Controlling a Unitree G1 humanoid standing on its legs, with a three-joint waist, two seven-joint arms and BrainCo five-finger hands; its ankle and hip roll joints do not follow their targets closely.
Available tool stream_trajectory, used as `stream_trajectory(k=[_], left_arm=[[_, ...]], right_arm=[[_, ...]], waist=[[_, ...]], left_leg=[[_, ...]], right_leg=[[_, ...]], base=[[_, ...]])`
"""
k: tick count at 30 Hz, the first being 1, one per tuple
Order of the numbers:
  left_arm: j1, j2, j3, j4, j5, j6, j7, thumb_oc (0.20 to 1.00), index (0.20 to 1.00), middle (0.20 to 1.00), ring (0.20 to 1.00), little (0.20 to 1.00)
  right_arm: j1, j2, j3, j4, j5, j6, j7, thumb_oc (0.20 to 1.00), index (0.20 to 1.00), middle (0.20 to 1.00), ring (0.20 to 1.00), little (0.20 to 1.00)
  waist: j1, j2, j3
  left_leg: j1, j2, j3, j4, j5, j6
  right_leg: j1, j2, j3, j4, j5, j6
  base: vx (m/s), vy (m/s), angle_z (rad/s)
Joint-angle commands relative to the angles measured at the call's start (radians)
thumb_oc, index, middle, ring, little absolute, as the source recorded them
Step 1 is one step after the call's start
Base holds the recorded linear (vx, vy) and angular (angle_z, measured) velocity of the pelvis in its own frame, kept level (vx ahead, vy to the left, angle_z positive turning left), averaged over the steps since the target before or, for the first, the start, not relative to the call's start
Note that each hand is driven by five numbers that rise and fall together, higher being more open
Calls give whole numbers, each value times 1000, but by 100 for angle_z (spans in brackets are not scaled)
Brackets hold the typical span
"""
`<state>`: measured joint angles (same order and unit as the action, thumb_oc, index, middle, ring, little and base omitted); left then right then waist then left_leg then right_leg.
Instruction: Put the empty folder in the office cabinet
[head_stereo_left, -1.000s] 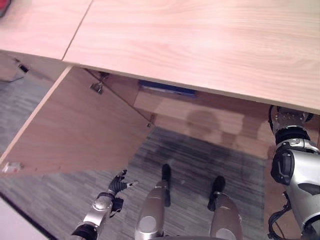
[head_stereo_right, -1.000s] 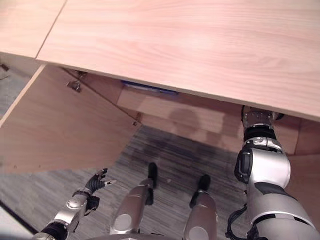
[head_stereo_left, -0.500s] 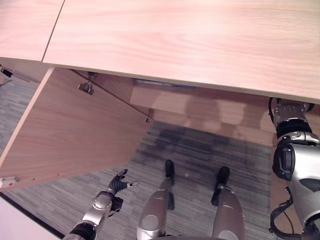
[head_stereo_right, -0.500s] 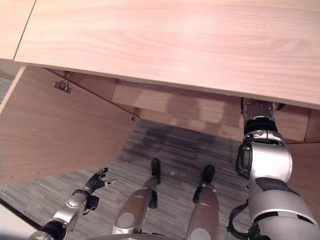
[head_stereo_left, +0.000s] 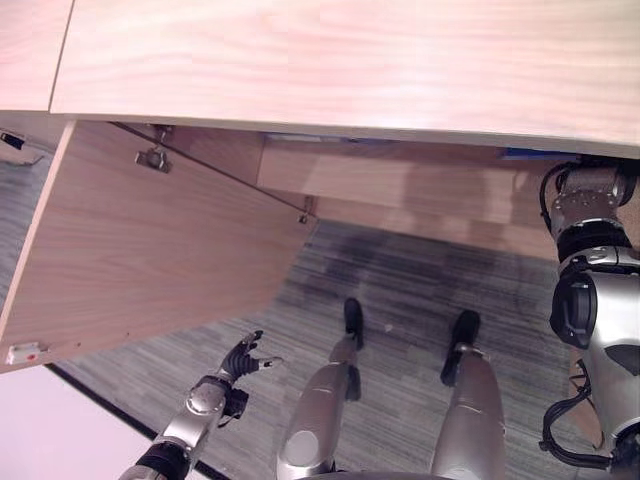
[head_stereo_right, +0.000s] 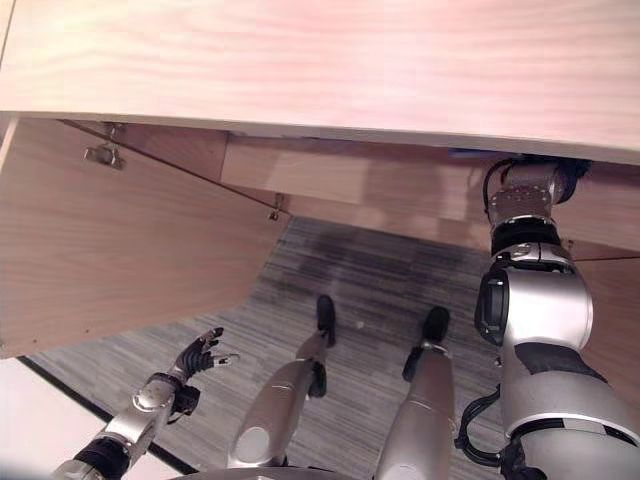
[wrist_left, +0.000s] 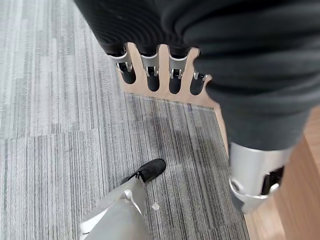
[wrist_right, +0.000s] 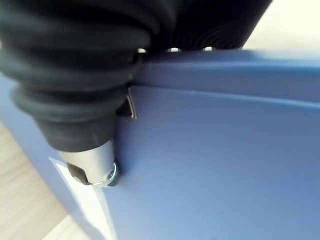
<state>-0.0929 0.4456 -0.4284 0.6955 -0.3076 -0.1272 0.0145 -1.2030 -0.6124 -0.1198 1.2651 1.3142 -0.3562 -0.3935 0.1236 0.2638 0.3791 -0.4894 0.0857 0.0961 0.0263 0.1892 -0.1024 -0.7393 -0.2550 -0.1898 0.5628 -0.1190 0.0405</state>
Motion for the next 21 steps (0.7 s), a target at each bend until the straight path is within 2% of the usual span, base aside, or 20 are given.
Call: stream_trajectory(k=[1,5,13,19,21], left_arm=[[-24,56,9,0,-33,-12,22,1000,1000,1000,1000,1000],[-19,86,12,-34,-31,-17,14,1000,1000,1000,1000,1000],[-14,106,17,-23,-15,-21,20,1000,1000,1000,1000,1000],[-18,111,-1,-32,-9,-29,28,1000,1000,1000,1000,1000],[-17,119,-9,-43,-8,-30,41,1000,1000,1000,1000,1000]], right_arm=[[-99,-57,35,-45,-23,-27,22,200,200,200,200,200],[-96,-69,37,-30,-7,-22,29,200,200,200,200,200],[-118,-86,27,-20,34,-32,24,200,200,200,200,200],[-181,-93,46,-19,34,-52,-32,200,200,200,200,200],[-254,-97,85,-17,19,-57,-95,200,200,200,200,200]], waist=[[8,-35,41],[7,-36,54],[8,-29,47],[11,-22,34],[12,-25,30]], left_leg=[[-7,28,-52,216,-241,-33],[-70,17,-57,281,-276,-27],[-141,2,-63,318,-291,-24],[-145,-10,-60,290,-281,-25],[-140,-14,-62,269,-274,-27]], right_leg=[[90,8,32,-26,-114,96],[28,-2,38,52,-149,91],[-38,-19,51,110,-165,94],[-58,-23,56,110,-163,96],[-60,-23,56,106,-158,97]], base=[[148,-20,8],[40,-8,3],[34,7,7],[8,8,2],[0,0,0]])
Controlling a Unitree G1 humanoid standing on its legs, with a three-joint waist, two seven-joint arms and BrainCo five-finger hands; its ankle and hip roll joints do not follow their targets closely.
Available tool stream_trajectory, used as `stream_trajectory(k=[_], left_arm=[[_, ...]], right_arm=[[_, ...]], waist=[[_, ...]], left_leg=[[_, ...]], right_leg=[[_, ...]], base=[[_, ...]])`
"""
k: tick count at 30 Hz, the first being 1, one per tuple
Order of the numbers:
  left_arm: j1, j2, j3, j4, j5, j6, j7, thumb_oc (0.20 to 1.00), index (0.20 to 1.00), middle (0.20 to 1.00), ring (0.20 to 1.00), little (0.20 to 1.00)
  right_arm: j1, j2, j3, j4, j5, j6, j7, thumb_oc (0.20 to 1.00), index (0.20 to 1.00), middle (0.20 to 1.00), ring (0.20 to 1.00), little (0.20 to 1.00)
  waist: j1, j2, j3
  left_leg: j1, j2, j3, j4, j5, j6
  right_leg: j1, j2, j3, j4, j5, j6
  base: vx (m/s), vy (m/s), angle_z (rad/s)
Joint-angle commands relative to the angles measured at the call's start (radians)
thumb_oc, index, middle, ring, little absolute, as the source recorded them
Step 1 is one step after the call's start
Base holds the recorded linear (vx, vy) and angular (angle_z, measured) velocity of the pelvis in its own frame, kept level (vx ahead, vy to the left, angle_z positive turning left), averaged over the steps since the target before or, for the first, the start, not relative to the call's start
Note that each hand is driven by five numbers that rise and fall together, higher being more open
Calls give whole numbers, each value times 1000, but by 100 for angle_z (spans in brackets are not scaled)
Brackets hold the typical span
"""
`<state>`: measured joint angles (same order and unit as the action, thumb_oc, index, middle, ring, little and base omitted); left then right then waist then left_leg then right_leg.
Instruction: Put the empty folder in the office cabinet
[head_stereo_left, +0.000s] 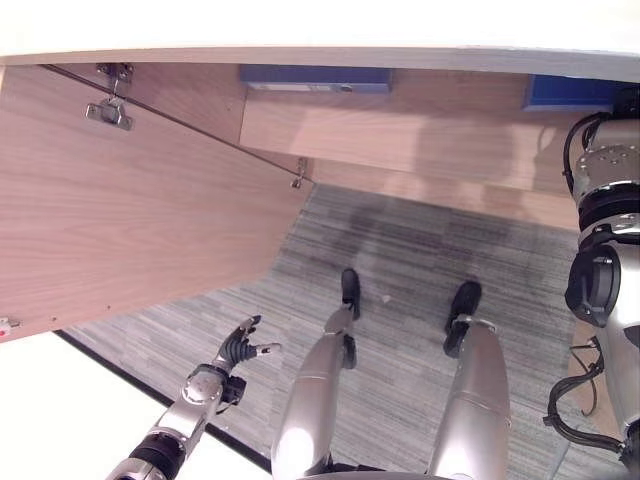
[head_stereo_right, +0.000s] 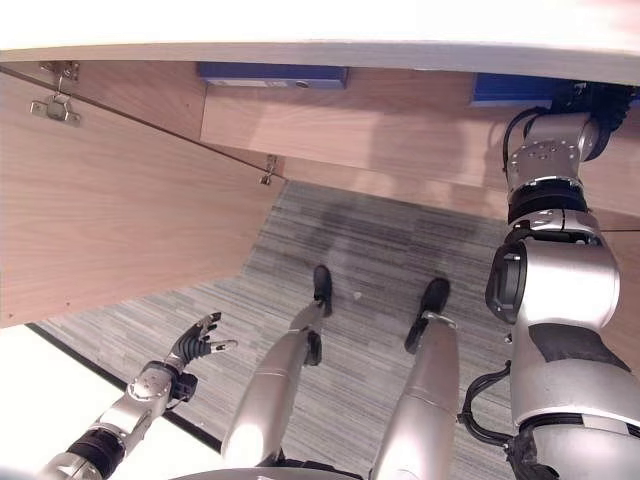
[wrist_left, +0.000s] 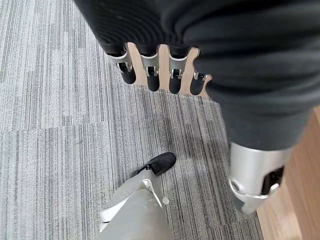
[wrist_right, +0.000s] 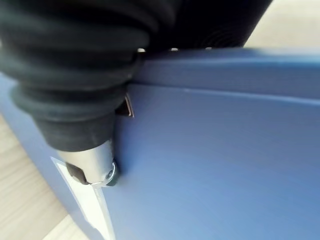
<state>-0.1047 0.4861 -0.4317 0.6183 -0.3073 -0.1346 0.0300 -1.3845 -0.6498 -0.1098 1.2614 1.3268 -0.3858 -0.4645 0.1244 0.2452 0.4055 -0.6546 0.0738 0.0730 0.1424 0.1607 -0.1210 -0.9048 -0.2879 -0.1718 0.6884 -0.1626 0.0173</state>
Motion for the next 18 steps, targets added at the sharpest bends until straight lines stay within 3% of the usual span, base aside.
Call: stream_trajectory(k=[1,9,10,17,18], left_arm=[[-10,92,-17,38,2,-21,36,1000,1000,1000,1000,1000],[-9,109,-23,27,0,-19,49,1000,1000,1000,1000,1000],[-4,111,-31,18,0,-21,46,1000,1000,1000,1000,1000],[-18,99,-42,28,0,-20,52,1000,1000,1000,1000,1000],[-20,95,-41,29,-5,-19,56,1000,1000,1000,1000,1000]], right_arm=[[-157,-81,139,40,-13,18,-67,200,200,200,200,200],[-253,-120,235,83,-52,76,-93,200,200,200,200,200],[-280,-139,288,97,-79,111,-84,200,200,200,200,200],[-285,-138,311,146,-101,148,-83,200,200,200,200,200],[-275,-129,305,154,-99,153,-83,398,398,398,398,398]], waist=[[11,-15,-3],[13,-25,-5],[16,-24,-7],[19,-14,-5],[21,-12,-4]], left_leg=[[32,-4,-40,132,-239,-9],[31,-5,-49,120,-232,-12],[30,-7,-50,107,-222,-15],[43,-8,-50,74,-206,-15],[48,-8,-51,68,-204,-15]], right_leg=[[107,12,37,-26,-112,119],[114,11,28,-35,-109,117],[113,5,22,-41,-102,118],[117,7,21,-52,-95,120],[119,8,21,-55,-95,120]], base=[[0,0,0],[-7,-15,2],[-26,-13,4],[0,0,0],[0,0,0]])
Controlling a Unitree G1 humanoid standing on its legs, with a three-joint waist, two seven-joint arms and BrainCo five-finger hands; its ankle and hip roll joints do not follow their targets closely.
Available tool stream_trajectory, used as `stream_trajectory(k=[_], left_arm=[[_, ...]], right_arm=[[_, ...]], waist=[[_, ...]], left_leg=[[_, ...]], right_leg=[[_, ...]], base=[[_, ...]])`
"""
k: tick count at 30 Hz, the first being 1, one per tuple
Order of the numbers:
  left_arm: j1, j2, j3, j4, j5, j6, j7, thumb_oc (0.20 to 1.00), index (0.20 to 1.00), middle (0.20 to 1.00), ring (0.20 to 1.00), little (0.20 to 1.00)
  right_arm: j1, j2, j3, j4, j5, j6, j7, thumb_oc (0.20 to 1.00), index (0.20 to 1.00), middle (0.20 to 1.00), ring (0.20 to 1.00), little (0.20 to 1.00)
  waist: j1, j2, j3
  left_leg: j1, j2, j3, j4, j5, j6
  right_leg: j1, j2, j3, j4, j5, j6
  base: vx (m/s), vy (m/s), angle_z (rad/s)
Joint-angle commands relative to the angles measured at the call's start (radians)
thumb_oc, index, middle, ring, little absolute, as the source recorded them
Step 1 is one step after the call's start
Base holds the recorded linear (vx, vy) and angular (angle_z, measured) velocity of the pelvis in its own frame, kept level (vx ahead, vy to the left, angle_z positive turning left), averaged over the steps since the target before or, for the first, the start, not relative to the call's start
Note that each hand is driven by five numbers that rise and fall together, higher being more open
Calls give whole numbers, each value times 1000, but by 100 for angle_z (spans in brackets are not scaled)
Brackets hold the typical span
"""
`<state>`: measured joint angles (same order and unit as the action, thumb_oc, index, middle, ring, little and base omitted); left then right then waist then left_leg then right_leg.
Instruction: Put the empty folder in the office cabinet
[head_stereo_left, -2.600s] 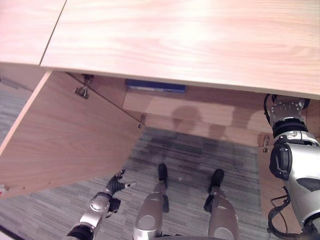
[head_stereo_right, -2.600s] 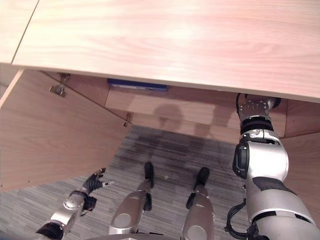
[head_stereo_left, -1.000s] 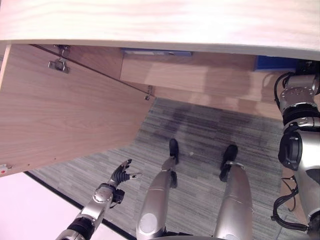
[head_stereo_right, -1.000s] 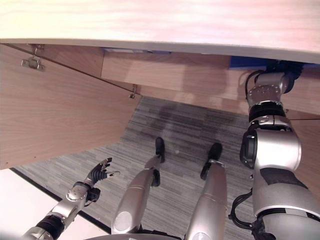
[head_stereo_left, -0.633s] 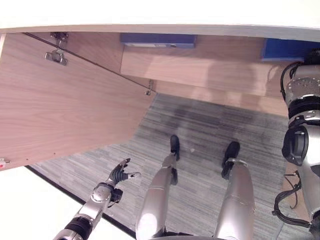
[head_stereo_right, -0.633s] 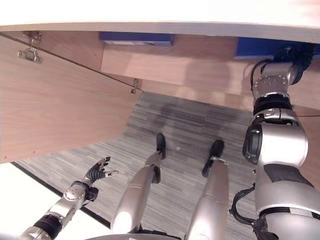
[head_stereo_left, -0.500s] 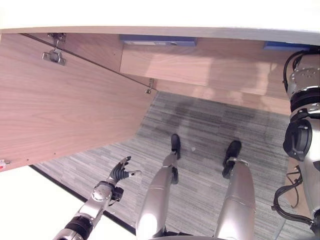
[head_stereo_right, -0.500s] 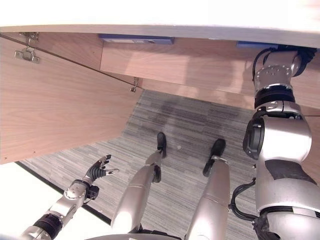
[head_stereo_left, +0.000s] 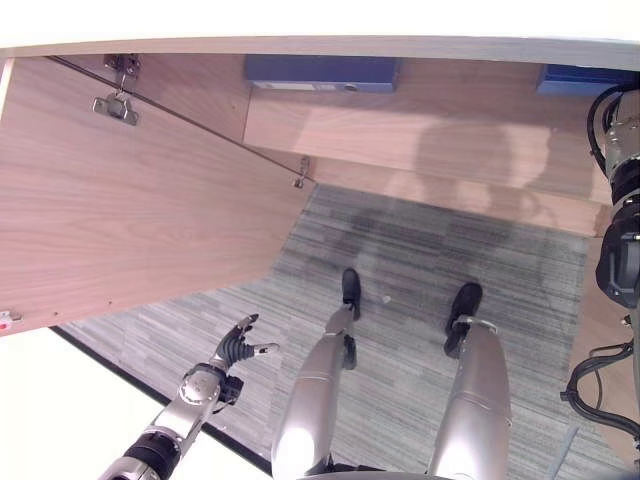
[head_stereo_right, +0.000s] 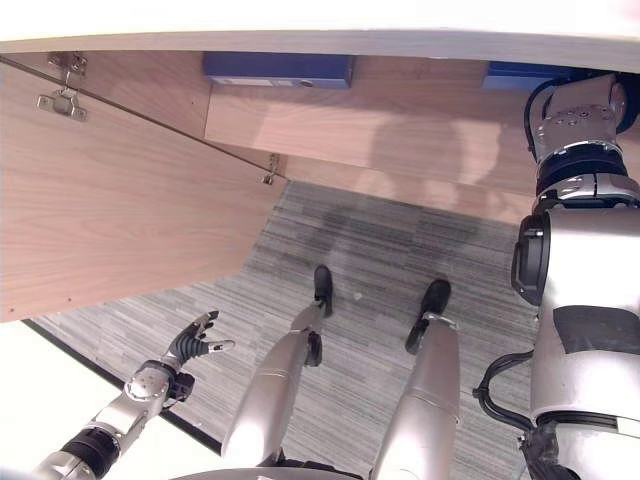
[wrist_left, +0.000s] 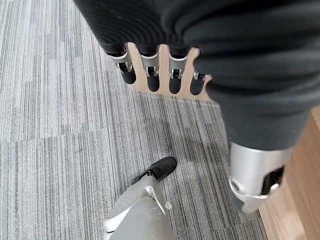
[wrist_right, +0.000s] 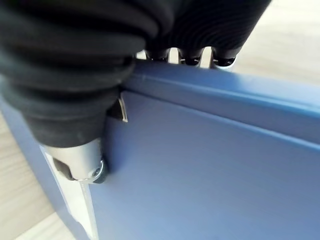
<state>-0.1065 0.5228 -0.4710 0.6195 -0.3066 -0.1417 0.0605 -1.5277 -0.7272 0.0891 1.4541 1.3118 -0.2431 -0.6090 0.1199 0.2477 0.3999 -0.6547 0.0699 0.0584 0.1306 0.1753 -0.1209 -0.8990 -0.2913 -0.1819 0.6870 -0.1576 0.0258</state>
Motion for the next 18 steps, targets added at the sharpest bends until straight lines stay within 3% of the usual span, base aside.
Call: stream_trajectory(k=[1,2,9,18], left_arm=[[-18,59,-2,28,-6,-12,26,1000,1000,1000,1000,1000],[-20,52,-1,38,-8,-10,29,1000,1000,1000,1000,1000],[-28,60,-9,39,-7,0,36,1000,1000,1000,1000,1000],[-28,47,-22,60,4,9,46,1000,1000,1000,1000,1000]], right_arm=[[-131,-51,106,-39,-84,11,62,514,514,514,514,514],[-123,-43,102,-32,-87,26,66,1000,1000,1000,1000,1000],[-97,-36,103,61,-130,113,62,1000,1000,1000,1000,1000],[-35,1,38,104,-112,128,13,1000,1000,1000,1000,1000]], waist=[[25,-14,2],[26,-15,4],[20,-20,14],[17,-18,20]], left_leg=[[49,-4,-37,79,-219,-15],[51,-3,-38,77,-218,-15],[58,-2,-41,75,-215,-16],[85,-2,-47,49,-206,-15]], right_leg=[[114,12,31,-54,-99,111],[117,11,30,-55,-98,111],[132,15,21,-61,-96,108],[163,19,12,-81,-90,110]], base=[[0,0,0],[0,0,0],[-6,-14,2],[-4,-9,3]])
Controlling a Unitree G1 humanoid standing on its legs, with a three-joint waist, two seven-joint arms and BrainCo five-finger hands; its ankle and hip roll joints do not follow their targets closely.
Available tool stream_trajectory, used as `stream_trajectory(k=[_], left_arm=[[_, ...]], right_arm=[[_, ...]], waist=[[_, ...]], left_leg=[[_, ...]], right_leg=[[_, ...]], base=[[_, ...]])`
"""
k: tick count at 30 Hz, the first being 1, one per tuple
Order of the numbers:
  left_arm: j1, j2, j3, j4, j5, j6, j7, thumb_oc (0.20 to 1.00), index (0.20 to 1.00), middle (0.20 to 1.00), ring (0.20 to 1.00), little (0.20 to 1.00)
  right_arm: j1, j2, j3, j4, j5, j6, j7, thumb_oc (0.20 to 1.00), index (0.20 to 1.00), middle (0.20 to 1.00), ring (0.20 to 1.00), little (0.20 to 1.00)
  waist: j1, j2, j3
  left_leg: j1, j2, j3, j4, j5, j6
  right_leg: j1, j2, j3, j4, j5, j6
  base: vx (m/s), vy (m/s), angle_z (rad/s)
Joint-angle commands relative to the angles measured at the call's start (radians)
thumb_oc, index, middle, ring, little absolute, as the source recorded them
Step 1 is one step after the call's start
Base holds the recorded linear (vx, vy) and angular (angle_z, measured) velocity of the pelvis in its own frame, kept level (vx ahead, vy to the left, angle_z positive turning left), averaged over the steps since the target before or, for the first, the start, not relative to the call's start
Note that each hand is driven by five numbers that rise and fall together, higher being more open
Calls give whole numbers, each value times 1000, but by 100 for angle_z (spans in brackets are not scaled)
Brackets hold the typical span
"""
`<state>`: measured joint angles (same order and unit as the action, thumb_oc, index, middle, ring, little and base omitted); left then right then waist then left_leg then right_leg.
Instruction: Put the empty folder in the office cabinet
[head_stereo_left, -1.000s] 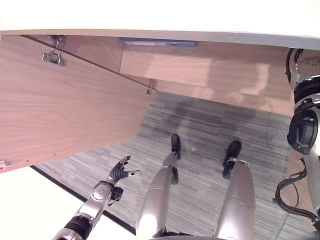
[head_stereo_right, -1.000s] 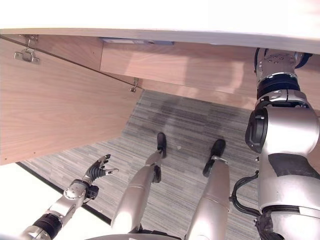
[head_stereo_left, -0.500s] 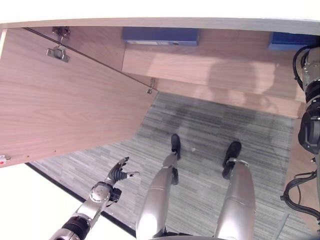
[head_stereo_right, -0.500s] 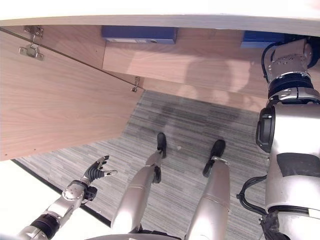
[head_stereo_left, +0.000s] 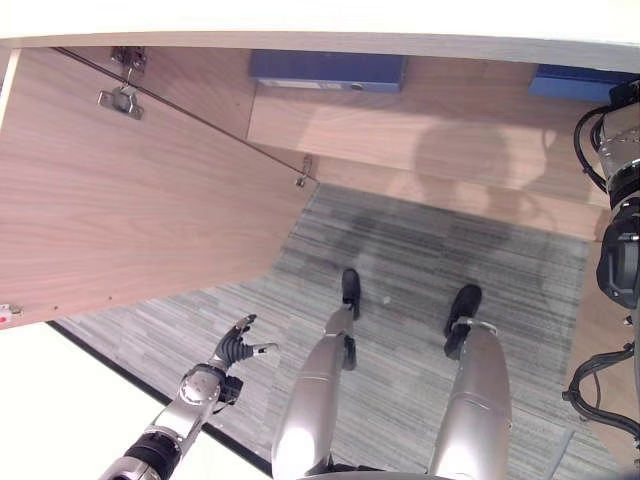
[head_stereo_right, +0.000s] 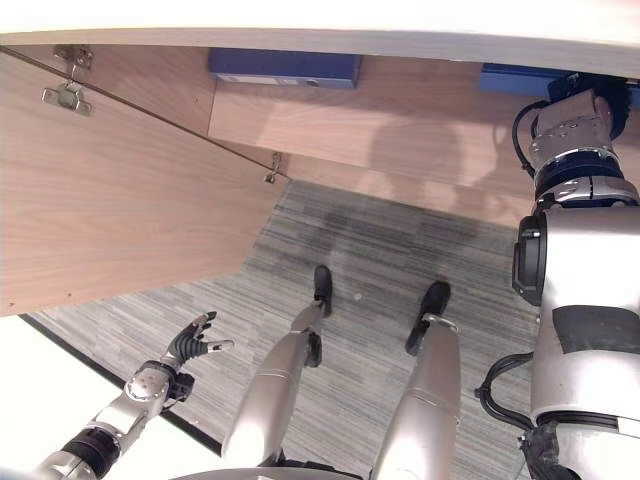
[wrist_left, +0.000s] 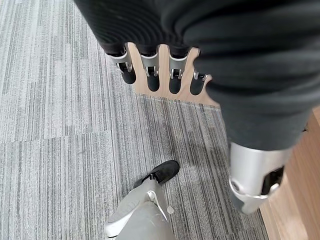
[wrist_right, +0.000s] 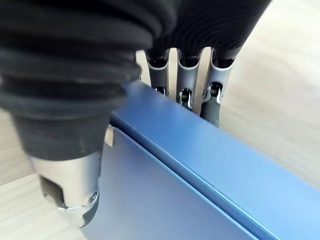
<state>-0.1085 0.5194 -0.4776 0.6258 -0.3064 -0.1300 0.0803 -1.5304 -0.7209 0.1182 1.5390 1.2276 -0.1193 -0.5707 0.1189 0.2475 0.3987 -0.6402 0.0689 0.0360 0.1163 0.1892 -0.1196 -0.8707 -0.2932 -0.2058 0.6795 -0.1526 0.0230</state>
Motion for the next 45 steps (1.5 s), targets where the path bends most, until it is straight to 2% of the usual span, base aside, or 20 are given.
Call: stream_trajectory(k=[1,12,22,26,31,32,36,40,45], left_arm=[[-27,48,-18,58,5,-3,29,1000,1000,1000,1000,1000],[-53,1,-28,70,-22,-11,41,1000,1000,1000,1000,1000],[-46,-10,-13,76,-53,-19,55,1000,1000,1000,1000,1000],[-36,-4,-1,82,-64,-21,49,1000,1000,1000,1000,1000],[-8,20,16,65,-72,-30,33,1000,1000,1000,1000,1000],[3,23,22,61,-72,-29,23,1000,1000,1000,1000,1000],[18,22,18,52,-70,-28,3,1000,1000,1000,1000,1000],[21,17,12,57,-72,-26,-12,1000,1000,1000,1000,1000],[12,8,12,65,-73,-22,-14,1000,1000,1000,1000,1000]], right_arm=[[-24,-1,-1,24,-25,2,-33,1000,1000,1000,1000,1000],[128,101,-104,25,-51,0,-101,1000,1000,1000,1000,1000],[155,128,-92,15,-75,12,-92,1000,1000,1000,1000,1000],[107,91,-34,0,-122,35,-61,1000,1000,1000,1000,1000],[0,5,130,-60,-239,69,9,1000,1000,1000,1000,1000],[-50,-33,206,-80,-295,83,41,1000,1000,1000,1000,1000],[-131,-103,300,-79,-347,88,87,1000,1000,1000,1000,1000],[-168,-122,346,-69,-369,91,125,1000,1000,1000,1000,1000],[-159,-112,347,-56,-390,102,144,1000,1000,1000,1000,1000]], waist=[[18,-17,22],[22,-19,31],[37,-27,31],[48,-30,26],[65,-40,17],[71,-45,13],[79,-44,3],[85,-45,-5],[84,-44,-7]], left_leg=[[75,-1,-25,61,-219,-16],[137,-3,-41,-7,-194,-8],[167,-5,-60,-51,-182,6],[181,-5,-73,-79,-173,9],[190,-6,-84,-100,-160,11],[192,-6,-89,-112,-153,10],[204,-5,-99,-136,-139,7],[224,-4,-108,-156,-131,6],[241,1,-111,-174,-124,6]], right_leg=[[139,21,37,-76,-94,113],[197,24,24,-139,-68,122],[185,30,40,-140,-61,127],[179,35,47,-142,-60,125],[172,36,51,-147,-52,124],[170,37,52,-149,-50,123],[171,37,50,-157,-47,123],[182,43,51,-164,-46,122],[195,47,50,-175,-41,122]], base=[[0,0,0],[-1,2,0],[-11,28,-6],[-5,3,-2],[0,0,0],[0,0,0],[6,4,-5],[5,2,-2],[9,6,-4]])
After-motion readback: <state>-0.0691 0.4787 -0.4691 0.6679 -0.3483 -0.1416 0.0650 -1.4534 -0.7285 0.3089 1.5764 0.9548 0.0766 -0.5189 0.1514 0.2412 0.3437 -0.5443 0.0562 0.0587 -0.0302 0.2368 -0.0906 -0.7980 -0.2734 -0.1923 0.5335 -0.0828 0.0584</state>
